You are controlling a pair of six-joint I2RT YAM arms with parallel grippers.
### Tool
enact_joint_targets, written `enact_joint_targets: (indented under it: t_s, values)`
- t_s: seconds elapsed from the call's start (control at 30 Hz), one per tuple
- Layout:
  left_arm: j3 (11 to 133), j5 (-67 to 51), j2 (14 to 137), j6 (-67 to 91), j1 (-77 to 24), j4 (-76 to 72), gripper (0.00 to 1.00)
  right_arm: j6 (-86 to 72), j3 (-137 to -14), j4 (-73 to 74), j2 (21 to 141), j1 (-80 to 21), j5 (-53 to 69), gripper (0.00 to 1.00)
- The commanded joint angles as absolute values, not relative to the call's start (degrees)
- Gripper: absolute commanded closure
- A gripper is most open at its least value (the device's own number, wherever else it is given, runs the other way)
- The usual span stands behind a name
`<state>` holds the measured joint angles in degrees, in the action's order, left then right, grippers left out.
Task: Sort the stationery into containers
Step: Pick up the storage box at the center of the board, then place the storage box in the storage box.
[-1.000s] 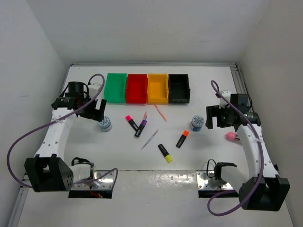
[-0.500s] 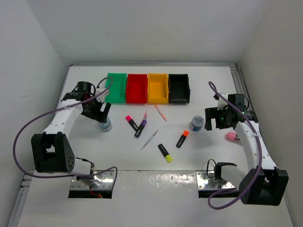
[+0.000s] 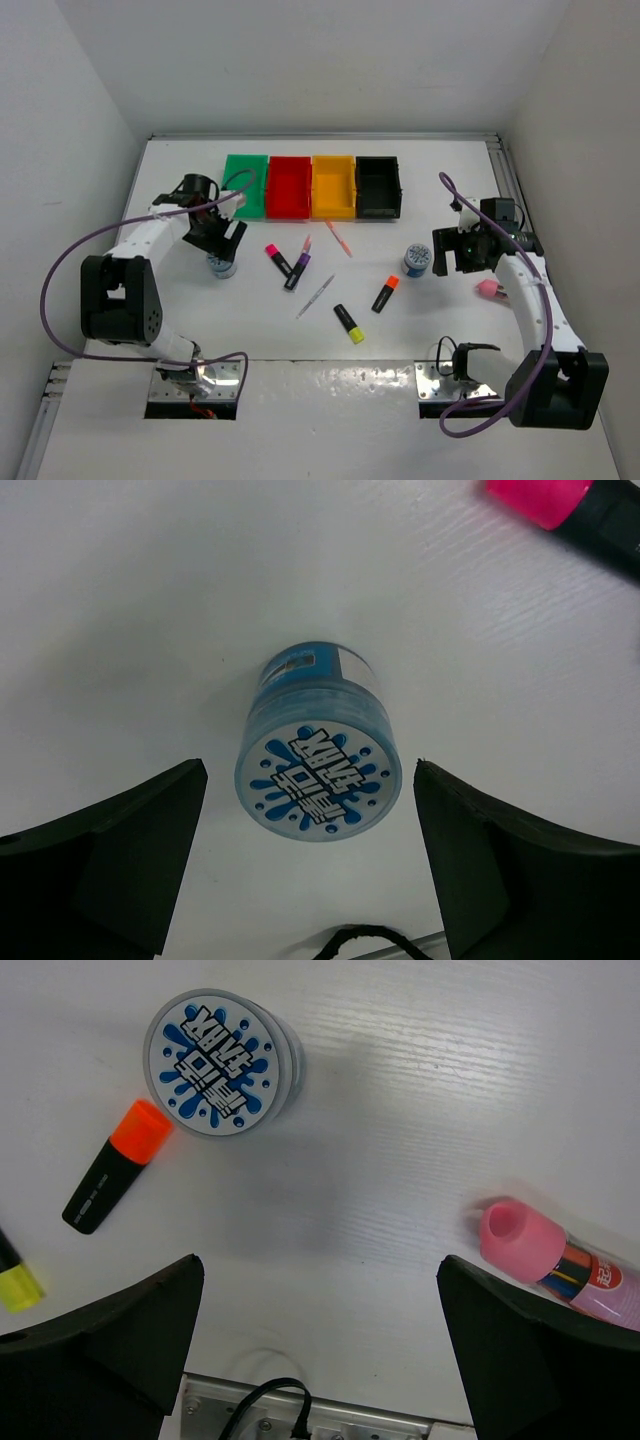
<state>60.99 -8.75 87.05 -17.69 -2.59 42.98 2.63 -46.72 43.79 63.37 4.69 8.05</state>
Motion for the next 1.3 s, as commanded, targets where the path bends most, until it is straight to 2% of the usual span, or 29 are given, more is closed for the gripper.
enact_joint_targets:
  t_s: [0.0, 0.3, 0.4, 0.47, 0.5, 0.57, 0.63, 0.7, 0.83, 0.87, 1.07, 1.13, 1.27]
  values:
    - [61.00, -7.03, 88.59, -17.58, -3.60, 40.26, 0.09, 2.90, -47.81, 42.80, 63.54, 4.48, 7.47, 0.02]
    - [61.35, -6.59, 91.76, -18.98, -4.04, 41.13, 0.29, 3.17, -47.37, 42.45, 63.28, 4.48, 7.12, 0.02]
    - [61.26, -7.03, 91.76, -19.33, -3.78, 41.04, 0.43, 2.81, -47.20, 42.10, 63.54, 4.48, 7.29, 0.02]
    - [61.96, -7.12, 91.58, -19.42, -3.69, 41.22, 0.58, 2.81, -47.37, 42.01, 63.89, 4.48, 7.38, 0.02]
    - [61.96, -7.38, 91.58, -19.60, -3.69, 41.48, 0.58, 2.73, -47.37, 41.92, 63.98, 4.48, 7.30, 0.02]
    - [65.03, -7.99, 91.76, -19.69, -3.60, 42.36, 0.69, 2.64, -47.37, 41.92, 63.98, 4.48, 7.29, 0.02]
    - [71.15, -10.10, 92.19, -20.04, -3.78, 44.03, 0.87, 2.55, -47.29, 41.75, 64.25, 4.39, 7.38, 0.02]
    - [77.14, -12.12, 94.03, -19.95, -3.87, 46.57, 0.98, 2.37, -47.02, 41.31, 64.60, 4.48, 7.56, 0.02]
    - [97.16, -11.78, 101.32, -19.43, -4.57, 52.02, 1.00, 2.37, -47.63, 41.22, 65.74, 4.48, 7.56, 0.02]
    - [105.73, -10.21, 105.17, -18.55, -4.66, 54.29, 1.00, 2.29, -47.72, 40.96, 66.18, 4.48, 7.47, 0.02]
    - [138.62, -8.97, 125.04, -18.02, -5.62, 65.64, 1.00, 1.76, -48.60, 40.52, 68.20, 4.57, 7.30, 0.02]
    - [140.36, -8.70, 128.48, -18.02, -5.97, 65.14, 1.00, 1.58, -49.22, 40.78, 69.43, 4.66, 7.47, 0.02]
    - [129.59, -10.10, 126.66, -18.19, -6.33, 58.72, 1.00, 2.11, -49.66, 40.69, 70.49, 4.92, 6.94, 0.02]
